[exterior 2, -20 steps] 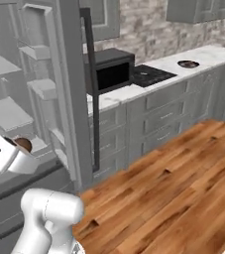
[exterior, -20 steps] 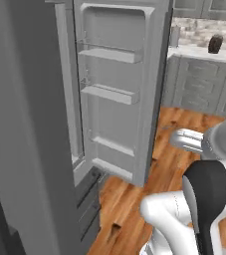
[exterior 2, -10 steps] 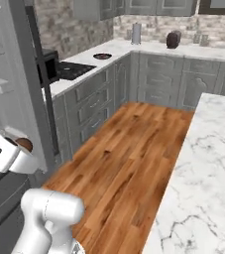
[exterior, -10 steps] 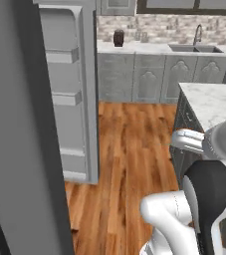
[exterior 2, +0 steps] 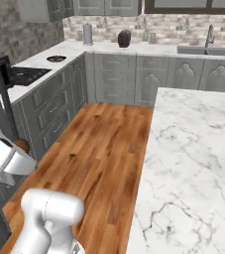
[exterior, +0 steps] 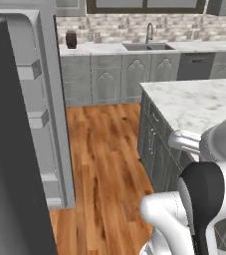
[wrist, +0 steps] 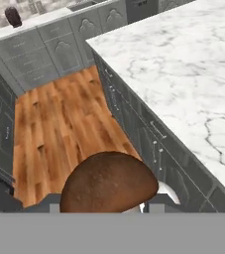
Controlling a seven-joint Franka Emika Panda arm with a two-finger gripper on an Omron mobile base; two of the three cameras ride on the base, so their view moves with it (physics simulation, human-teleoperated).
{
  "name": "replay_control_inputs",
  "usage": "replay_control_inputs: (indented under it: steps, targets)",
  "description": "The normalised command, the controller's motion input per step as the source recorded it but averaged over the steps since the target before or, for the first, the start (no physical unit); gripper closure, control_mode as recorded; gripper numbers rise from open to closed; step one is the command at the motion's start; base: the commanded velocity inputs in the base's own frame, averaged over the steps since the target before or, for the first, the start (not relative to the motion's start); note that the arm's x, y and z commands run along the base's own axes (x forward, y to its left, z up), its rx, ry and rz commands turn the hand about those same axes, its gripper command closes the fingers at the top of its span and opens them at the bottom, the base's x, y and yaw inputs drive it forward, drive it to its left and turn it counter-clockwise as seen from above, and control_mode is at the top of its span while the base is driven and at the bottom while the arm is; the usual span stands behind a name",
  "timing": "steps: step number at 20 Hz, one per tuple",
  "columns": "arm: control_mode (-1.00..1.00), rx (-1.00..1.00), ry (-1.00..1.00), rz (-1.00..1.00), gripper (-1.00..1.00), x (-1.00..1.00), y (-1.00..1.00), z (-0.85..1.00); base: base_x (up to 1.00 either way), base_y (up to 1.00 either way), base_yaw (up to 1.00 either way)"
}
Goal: Place the cold items (mushroom and squash) from the fridge in one tupperware on the dining counter. Place the warm items (kebab skewer and hot dog) in the stove area in another tupperware.
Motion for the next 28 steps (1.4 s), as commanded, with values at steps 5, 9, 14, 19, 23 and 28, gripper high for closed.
replay_control_inputs:
  steps: [5,9,14,19,23,28]
  targets:
    - [1.00,0.00,0.00,0.00,1.00,0.00,0.00,0.00,0.95,0.02,0.00]
    - [1.00,0.00,0.00,0.00,1.00,0.00,0.00,0.00,0.99,0.05,-0.01]
    - [1.00,0.00,0.00,0.00,1.00,0.00,0.00,0.00,0.99,0.23,-0.10]
    - [1.00,0.00,0.00,0.00,1.00,0.00,0.00,0.00,1.00,0.39,-0.19]
    - [1.00,0.00,0.00,0.00,1.00,0.00,0.00,0.00,1.00,0.50,-0.25]
    - [1.00,0.00,0.00,0.00,1.00,0.00,0.00,0.00,1.00,0.59,-0.33]
